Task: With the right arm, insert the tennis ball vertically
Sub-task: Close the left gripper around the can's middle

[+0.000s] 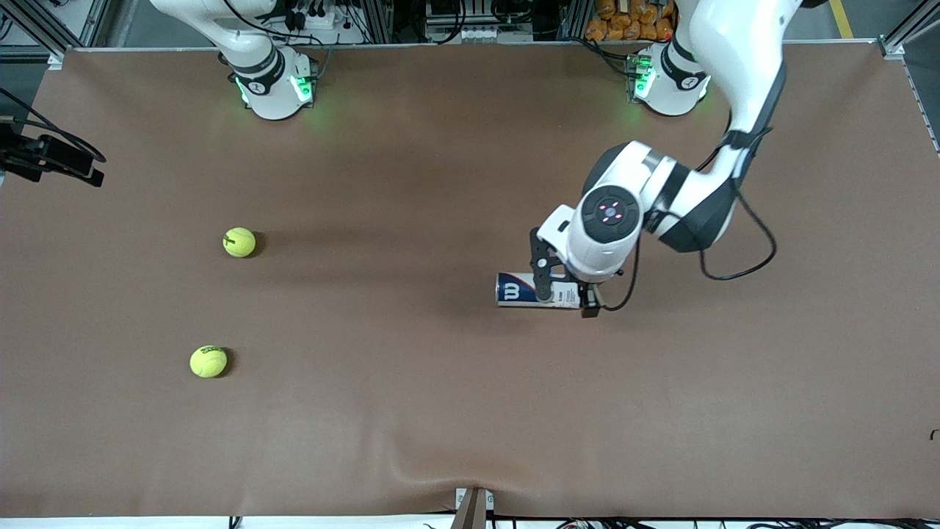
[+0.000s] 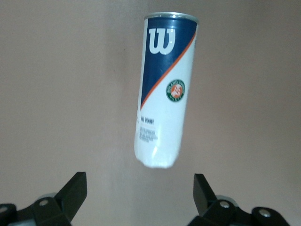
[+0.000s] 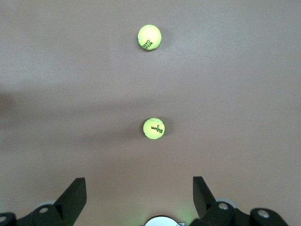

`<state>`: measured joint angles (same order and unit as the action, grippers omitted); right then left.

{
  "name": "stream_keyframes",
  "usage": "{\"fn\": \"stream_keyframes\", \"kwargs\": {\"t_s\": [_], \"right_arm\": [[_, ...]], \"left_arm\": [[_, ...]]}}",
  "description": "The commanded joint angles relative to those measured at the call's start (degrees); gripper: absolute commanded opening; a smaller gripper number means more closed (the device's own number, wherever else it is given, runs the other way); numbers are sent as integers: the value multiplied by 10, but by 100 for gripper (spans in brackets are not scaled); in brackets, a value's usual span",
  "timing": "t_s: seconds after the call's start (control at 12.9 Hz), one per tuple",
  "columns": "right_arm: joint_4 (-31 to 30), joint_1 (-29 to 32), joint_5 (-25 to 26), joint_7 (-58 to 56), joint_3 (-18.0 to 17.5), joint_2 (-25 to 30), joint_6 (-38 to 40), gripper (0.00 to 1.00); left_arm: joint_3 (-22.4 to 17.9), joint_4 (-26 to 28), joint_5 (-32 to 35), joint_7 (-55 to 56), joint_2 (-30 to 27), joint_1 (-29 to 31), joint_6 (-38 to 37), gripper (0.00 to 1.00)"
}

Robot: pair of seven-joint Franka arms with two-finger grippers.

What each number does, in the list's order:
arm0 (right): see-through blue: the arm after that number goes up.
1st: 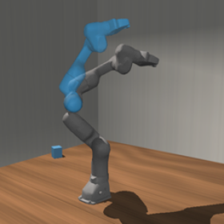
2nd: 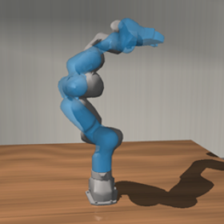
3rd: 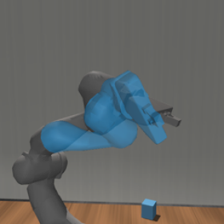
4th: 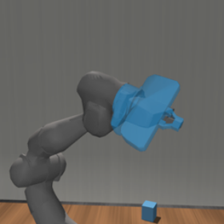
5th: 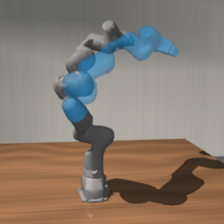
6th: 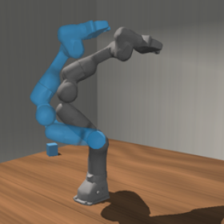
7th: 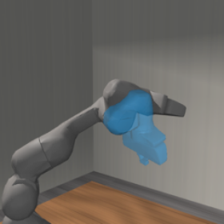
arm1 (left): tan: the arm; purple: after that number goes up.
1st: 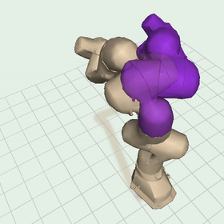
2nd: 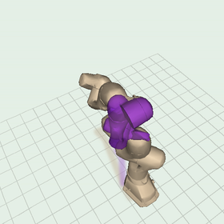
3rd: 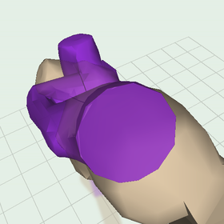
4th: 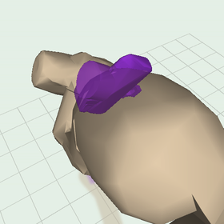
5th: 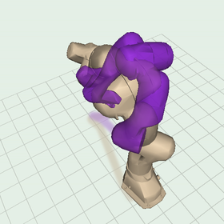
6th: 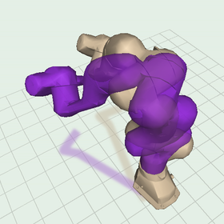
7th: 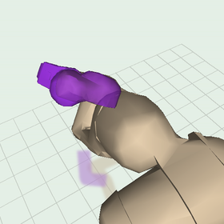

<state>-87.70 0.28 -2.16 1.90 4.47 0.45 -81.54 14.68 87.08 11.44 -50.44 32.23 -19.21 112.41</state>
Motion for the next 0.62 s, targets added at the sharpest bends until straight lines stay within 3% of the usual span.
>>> {"fn": "stream_keyframes", "kwargs": {"t_s": [0.0, 0.54], "right_arm": [[-2, 3, 7, -5, -2, -2, 1, 100], [-2, 2, 6, -5, -3, 0, 3, 100]], "left_arm": [[-1, 10, 16, 10, 25, -4, 47, 100], [-1, 42, 83, 87, 55, -48, 105, 100]]}}
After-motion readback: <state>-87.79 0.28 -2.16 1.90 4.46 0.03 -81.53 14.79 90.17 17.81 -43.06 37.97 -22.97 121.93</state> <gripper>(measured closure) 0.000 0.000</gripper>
